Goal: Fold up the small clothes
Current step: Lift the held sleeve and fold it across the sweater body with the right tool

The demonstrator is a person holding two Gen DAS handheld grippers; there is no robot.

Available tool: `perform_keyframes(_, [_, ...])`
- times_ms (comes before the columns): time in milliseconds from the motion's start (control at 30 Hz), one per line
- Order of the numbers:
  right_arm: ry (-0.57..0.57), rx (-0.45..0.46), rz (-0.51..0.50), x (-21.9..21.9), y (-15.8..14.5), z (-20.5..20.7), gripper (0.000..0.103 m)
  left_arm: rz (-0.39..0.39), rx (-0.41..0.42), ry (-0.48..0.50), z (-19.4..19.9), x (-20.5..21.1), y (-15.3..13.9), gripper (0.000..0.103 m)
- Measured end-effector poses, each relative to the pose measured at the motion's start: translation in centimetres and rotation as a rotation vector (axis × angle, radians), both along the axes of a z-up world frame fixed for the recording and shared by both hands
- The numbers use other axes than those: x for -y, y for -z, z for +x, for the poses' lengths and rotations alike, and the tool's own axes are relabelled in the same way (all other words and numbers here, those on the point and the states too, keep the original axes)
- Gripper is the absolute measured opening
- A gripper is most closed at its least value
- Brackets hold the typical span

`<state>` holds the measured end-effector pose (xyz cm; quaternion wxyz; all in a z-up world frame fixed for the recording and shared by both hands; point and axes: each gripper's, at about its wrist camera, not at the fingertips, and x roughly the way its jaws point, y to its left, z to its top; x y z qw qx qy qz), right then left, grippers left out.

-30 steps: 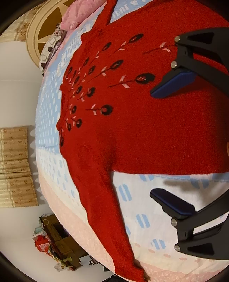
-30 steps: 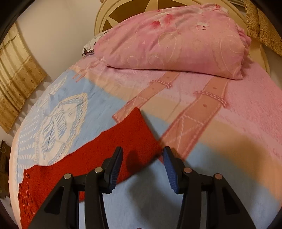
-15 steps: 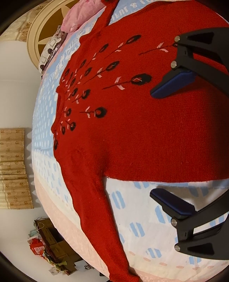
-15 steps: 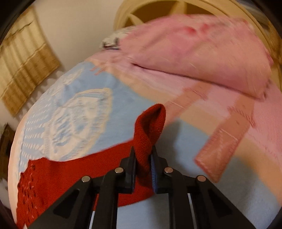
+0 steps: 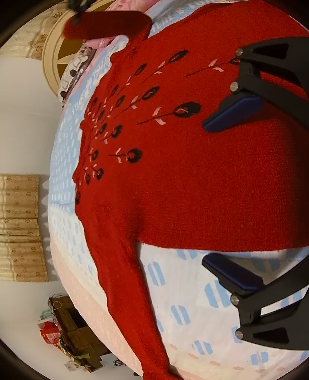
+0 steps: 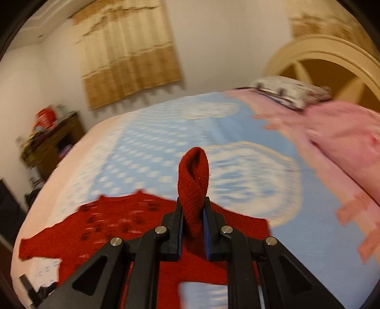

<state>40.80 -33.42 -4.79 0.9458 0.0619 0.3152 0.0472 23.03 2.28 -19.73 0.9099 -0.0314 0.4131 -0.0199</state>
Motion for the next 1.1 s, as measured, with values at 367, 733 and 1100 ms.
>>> perform_keyframes(367, [-0.295,-0.108,0.021,-17.4,7.4,0.3,0.013,-0.005,0.061,0.0,-0.9,0.0,0.2,0.103])
perform_keyframes(733, [-0.414,-0.222,0.147,-16.5,13.1,-1.9,0.079,-0.069,0.029,0.075,-0.7,-0.5,-1.1,0.103])
perform_keyframes(1100, [-0.176,-0.059,0.188,-2.6,12.7,-8.7,0.079,0.008,0.127,0.212,4.2,3.6,-7.1,0.103])
